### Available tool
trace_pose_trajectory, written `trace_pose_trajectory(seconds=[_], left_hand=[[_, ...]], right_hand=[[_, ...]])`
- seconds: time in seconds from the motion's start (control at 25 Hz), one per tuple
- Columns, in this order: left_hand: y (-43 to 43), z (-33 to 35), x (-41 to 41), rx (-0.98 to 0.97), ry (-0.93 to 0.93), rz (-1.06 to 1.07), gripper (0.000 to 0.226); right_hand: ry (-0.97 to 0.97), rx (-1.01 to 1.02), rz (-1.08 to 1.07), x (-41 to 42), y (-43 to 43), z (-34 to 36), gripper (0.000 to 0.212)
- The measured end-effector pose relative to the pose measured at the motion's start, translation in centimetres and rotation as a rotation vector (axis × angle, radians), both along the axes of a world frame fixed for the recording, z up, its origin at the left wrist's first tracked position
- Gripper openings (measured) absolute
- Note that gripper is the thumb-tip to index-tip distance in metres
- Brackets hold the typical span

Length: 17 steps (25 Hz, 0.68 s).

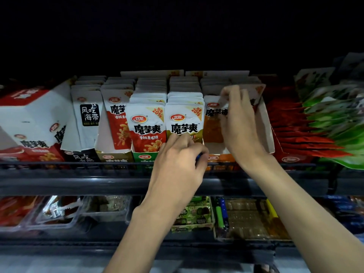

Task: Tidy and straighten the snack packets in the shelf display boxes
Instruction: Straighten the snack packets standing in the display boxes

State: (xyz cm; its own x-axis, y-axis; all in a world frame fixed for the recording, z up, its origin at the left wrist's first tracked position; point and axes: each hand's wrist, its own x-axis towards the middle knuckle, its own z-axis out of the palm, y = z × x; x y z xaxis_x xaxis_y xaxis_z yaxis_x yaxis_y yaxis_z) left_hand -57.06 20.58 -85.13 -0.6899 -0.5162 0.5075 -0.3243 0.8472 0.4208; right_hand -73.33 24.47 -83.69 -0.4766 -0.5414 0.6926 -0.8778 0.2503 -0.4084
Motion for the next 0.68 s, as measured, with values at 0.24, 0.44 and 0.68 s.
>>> trace_pose_trajectory(seconds=[0.24,0.44,0.68], left_hand=[[0.0,0.2,0.2,0.011,-0.018,-0.016,0.014],[-0.1,0.1,0.2,0.020,-0.013,-0.022,0.014],[-0.1,0.1,0.2,0.033,-0.006,-0.023,0.013]], right_hand=[[0.211,0.058,-0.201,0.3,-0.3,0.1,0.065],[0.279,0.020,-0.291,0.8,-0.1,0.5,0.065],[0.350,0.225,-0.197,0.7,-0.2,-0.5,0.050]])
